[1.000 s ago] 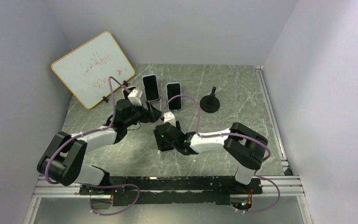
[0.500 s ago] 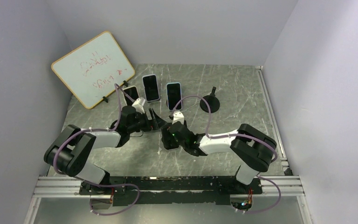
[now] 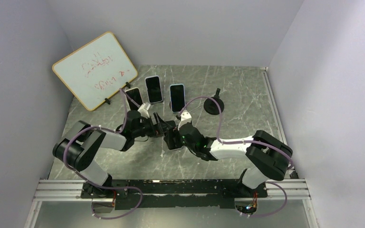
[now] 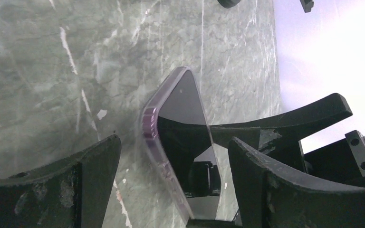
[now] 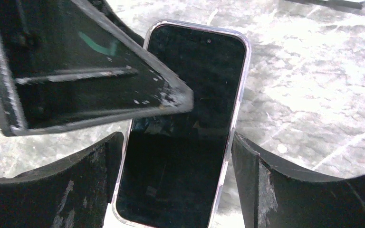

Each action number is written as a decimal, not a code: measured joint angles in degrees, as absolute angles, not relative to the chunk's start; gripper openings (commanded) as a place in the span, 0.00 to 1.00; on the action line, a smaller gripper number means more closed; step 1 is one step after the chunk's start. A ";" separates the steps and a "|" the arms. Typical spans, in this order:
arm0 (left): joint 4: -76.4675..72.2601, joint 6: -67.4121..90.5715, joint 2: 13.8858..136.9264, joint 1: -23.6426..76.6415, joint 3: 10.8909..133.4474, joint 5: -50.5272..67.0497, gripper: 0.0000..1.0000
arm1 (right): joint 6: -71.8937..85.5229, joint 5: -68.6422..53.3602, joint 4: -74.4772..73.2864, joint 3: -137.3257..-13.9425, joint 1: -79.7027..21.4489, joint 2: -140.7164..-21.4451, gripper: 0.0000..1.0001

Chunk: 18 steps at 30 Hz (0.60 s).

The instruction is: Place the phone on the phone stand

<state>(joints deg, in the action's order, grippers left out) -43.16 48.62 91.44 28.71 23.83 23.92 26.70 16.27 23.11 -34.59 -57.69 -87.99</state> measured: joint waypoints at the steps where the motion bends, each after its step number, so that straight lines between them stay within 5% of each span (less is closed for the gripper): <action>1: -43.57 48.93 91.81 29.06 24.08 24.01 0.84 | 26.52 15.81 23.62 -34.57 -57.69 -87.94 0.67; 6: -45.80 50.39 94.26 30.39 25.45 24.77 0.52 | 26.11 13.43 25.69 -34.33 -57.69 -88.20 0.67; 9: -47.57 51.72 95.11 30.57 25.58 25.74 0.08 | 25.54 12.40 26.55 -34.33 -57.69 -88.51 0.67; 12: -48.69 51.31 95.55 30.59 25.82 27.24 0.05 | 25.17 11.97 26.83 -34.37 -57.69 -88.90 0.74; 15: -48.90 51.00 95.59 30.33 26.24 27.64 0.05 | 24.56 12.16 27.27 -34.39 -57.32 -88.88 0.97; 18: -49.17 51.05 95.57 30.00 27.00 28.42 0.05 | 23.51 12.62 28.10 -34.33 -56.31 -88.09 1.00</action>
<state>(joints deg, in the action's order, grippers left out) -49.17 51.05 95.57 30.00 27.00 28.42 23.51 12.62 28.10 -34.33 -56.31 -88.09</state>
